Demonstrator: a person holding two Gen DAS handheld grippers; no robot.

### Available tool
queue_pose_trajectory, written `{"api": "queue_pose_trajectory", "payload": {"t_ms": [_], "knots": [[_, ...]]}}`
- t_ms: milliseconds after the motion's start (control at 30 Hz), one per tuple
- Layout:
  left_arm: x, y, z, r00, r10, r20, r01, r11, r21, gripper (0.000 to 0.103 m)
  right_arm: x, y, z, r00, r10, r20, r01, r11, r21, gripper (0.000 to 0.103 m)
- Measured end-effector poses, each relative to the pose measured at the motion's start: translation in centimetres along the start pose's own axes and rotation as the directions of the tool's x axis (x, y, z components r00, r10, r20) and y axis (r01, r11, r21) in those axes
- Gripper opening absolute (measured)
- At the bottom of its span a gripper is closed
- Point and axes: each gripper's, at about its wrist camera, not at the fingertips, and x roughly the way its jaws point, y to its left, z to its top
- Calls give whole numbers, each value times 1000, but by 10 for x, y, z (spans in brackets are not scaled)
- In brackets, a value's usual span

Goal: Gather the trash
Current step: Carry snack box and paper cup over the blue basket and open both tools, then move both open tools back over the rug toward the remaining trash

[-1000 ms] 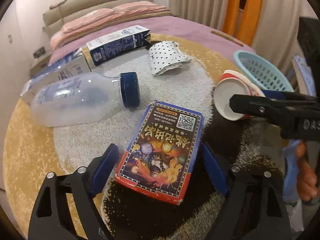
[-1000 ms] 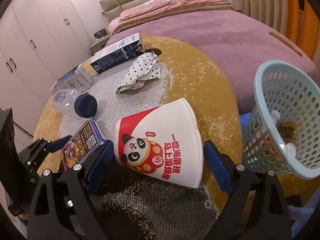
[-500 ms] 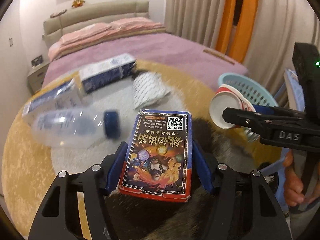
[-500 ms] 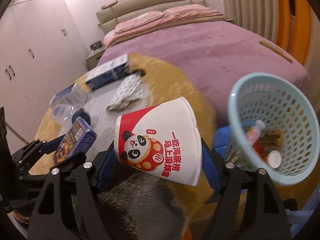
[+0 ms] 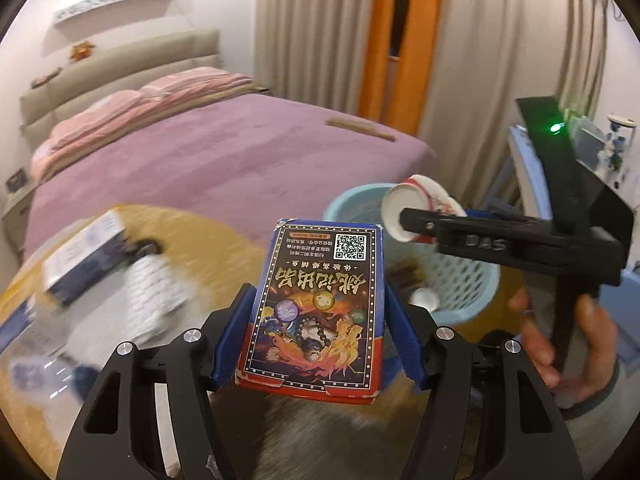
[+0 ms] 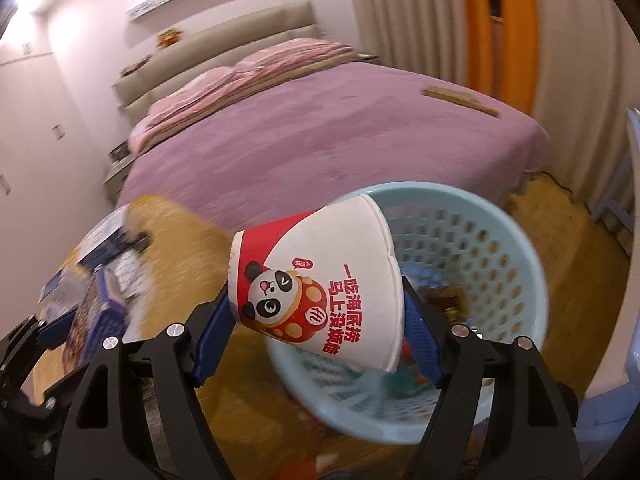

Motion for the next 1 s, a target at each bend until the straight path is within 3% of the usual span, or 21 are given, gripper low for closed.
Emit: {"api": "queue_pose_trajectory", "payload": {"t_ms": [333,567,600,667,1000], "knots": [[77,-35,33,996,-67,-60,67,998,-4,62,46,-75,19,995,-64,-77,75,987,144,72],[122,-37,33,991,-77,-110,73,996,-42,67,71,-95,22,990,-59,-131,85,977,198,73],[123,-36,34,991,-71,-111,66,997,-50,73,72,-93,23,989,-65,-134,90,977,194,73],[122,-33,34,992,-72,-100,66,996,-66,76,72,-90,24,988,-74,-132,97,980,176,73],[78,-8,27,997,-72,-16,69,991,-118,77,39,-75,23,998,-24,-60,33,987,160,76]]}}
